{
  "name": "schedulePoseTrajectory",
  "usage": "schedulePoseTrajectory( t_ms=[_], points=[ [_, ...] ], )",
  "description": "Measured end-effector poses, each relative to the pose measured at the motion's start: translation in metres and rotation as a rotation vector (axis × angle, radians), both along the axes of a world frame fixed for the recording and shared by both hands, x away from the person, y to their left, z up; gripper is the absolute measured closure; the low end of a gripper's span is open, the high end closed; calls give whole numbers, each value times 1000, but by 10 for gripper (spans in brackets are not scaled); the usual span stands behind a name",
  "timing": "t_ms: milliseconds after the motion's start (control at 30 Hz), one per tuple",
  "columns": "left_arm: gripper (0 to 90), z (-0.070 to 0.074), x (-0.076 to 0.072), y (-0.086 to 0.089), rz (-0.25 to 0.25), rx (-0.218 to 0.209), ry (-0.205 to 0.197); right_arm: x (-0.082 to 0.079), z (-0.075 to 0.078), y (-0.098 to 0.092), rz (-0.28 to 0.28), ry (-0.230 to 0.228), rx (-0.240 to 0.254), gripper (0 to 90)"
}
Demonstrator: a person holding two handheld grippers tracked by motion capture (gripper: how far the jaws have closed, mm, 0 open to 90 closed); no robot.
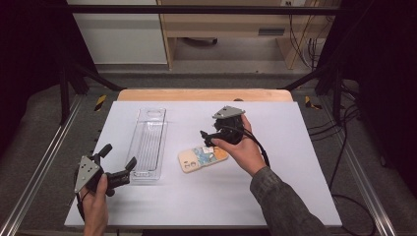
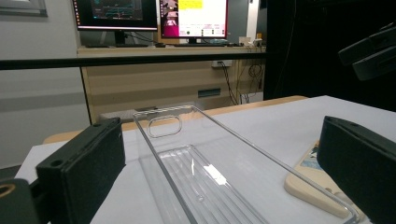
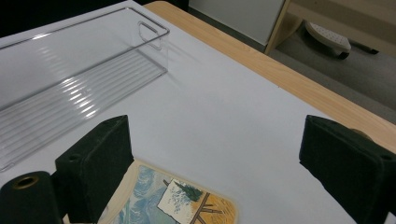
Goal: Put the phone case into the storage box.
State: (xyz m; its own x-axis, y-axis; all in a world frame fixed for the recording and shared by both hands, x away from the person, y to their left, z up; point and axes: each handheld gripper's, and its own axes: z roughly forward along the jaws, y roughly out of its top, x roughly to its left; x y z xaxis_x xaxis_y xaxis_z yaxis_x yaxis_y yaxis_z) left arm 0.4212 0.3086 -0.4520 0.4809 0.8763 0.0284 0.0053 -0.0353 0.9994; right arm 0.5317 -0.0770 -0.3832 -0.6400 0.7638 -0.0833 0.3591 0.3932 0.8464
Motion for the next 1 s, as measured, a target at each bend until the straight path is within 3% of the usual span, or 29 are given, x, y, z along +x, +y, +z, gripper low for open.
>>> schedulePoseTrajectory(
  t_ms=[233, 667, 800, 1000],
  points=[
    [9, 0, 0, 0, -2, -2, -2, 10, -8, 3, -18, 17, -5, 195],
    [8, 0, 0, 0, -10, -2, -6, 31, -31, 10, -14, 89, -12, 589],
    [8, 0, 1, 0, -9, -1, -5, 36, -39, 14, -32, 93, -33, 641],
    [8, 0, 2, 1, -7, -3, -3, 42, -49, 20, -37, 99, -26, 732]
  ],
)
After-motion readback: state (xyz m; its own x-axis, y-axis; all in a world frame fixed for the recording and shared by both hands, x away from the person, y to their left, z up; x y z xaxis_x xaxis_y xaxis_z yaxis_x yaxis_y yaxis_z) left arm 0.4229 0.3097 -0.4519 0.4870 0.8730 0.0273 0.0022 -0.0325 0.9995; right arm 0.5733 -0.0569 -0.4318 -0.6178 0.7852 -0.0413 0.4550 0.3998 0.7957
